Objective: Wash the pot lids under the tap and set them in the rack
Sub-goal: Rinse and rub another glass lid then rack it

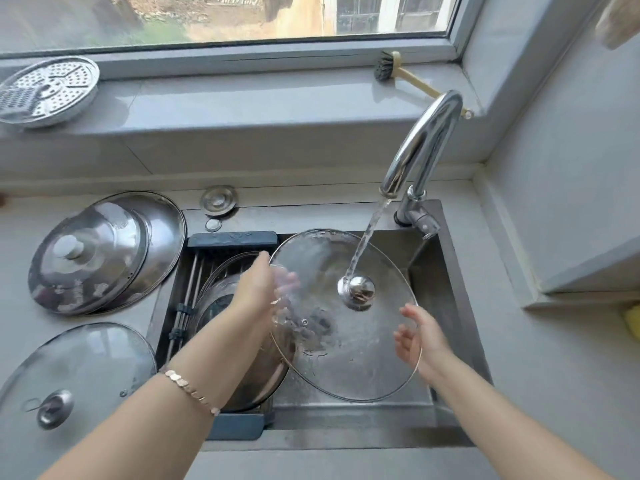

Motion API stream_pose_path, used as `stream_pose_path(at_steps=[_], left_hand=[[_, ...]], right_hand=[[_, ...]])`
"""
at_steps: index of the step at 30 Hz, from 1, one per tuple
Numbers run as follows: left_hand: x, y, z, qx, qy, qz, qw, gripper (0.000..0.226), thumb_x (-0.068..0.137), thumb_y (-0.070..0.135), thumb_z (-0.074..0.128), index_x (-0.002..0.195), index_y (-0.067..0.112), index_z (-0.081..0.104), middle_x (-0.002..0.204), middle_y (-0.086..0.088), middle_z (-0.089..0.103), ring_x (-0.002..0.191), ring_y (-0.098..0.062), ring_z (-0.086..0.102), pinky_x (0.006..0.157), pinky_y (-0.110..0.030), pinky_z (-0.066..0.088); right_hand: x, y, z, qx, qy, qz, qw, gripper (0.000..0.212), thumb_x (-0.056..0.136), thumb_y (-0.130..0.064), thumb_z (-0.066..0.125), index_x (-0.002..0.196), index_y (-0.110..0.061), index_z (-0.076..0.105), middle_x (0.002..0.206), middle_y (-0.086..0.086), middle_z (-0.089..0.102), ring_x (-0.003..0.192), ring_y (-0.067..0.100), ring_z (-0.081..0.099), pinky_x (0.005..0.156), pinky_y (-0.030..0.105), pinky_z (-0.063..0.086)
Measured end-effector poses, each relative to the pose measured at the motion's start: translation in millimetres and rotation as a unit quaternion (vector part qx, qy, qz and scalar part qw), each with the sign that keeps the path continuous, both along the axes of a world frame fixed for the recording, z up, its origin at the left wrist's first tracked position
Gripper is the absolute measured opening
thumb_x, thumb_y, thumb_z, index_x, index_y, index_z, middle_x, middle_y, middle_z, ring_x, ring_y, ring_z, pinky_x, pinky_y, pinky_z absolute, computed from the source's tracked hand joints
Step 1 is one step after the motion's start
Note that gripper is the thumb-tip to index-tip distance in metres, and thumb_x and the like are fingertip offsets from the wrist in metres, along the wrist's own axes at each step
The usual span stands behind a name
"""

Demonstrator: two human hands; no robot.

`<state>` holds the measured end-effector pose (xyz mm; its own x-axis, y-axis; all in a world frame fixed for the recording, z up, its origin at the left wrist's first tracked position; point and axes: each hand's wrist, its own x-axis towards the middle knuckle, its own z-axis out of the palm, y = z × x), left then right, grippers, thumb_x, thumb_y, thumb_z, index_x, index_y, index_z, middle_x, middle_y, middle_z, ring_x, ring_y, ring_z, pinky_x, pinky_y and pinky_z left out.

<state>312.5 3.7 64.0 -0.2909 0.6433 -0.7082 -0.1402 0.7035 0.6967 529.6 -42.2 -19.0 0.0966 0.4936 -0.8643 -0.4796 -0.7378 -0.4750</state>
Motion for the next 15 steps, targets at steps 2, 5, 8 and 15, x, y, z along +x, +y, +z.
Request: stream_pose_path(at_steps=[2,5,8,15], left_hand=[[-1.8,6.9,13.2,0.043,0.058,-0.008,0.997,0.043,0.099,0.035,0.030,0.070,0.013,0.053,0.082,-0.004,0.067,0.074,-0.013,0.062,0.078,-0.033,0.042],[-3.1,5.3,26.9,0.121,0.131,-0.037,0.983,0.044,0.095,0.032,0.035,0.064,0.011,0.059,0.081,-0.003,0.071,0.082,-0.017,0.066,0.082,-0.034,0.041],[-8.4,-1.6,29.5,0.190,0.167,-0.041,0.967,0.041,0.093,0.036,0.042,0.067,0.013,0.062,0.077,-0.002,0.073,0.084,-0.020,0.068,0.082,-0.035,0.046],[-31.8,-3.8,-6.4,0.054,0.064,0.086,0.993,0.037,0.097,0.043,0.037,0.077,0.013,0.049,0.078,-0.006,0.064,0.071,-0.016,0.060,0.073,-0.035,0.048]], right_hand=[[-22.7,-1.8,-16.9,-0.005,-0.023,0.031,0.999,0.013,0.091,-0.033,0.049,0.087,-0.021,0.051,0.061,0.001,0.042,0.045,0.012,0.048,0.034,0.016,0.042],[-53.0,3.3,-30.2,-0.010,0.014,0.048,0.999,0.018,0.093,-0.036,0.043,0.102,-0.021,0.046,0.070,0.005,0.040,0.057,0.015,0.042,0.043,0.022,0.041],[-62.8,16.0,-30.0,0.008,0.019,0.030,0.999,0.030,0.094,-0.046,0.038,0.108,-0.022,0.047,0.082,0.007,0.046,0.066,0.017,0.047,0.055,0.027,0.043],[-26.4,46.8,37.7,0.199,-0.285,0.061,0.936,0.043,0.095,-0.041,0.038,0.063,-0.012,0.039,0.049,0.003,0.041,0.038,0.018,0.046,0.049,0.026,0.041]])
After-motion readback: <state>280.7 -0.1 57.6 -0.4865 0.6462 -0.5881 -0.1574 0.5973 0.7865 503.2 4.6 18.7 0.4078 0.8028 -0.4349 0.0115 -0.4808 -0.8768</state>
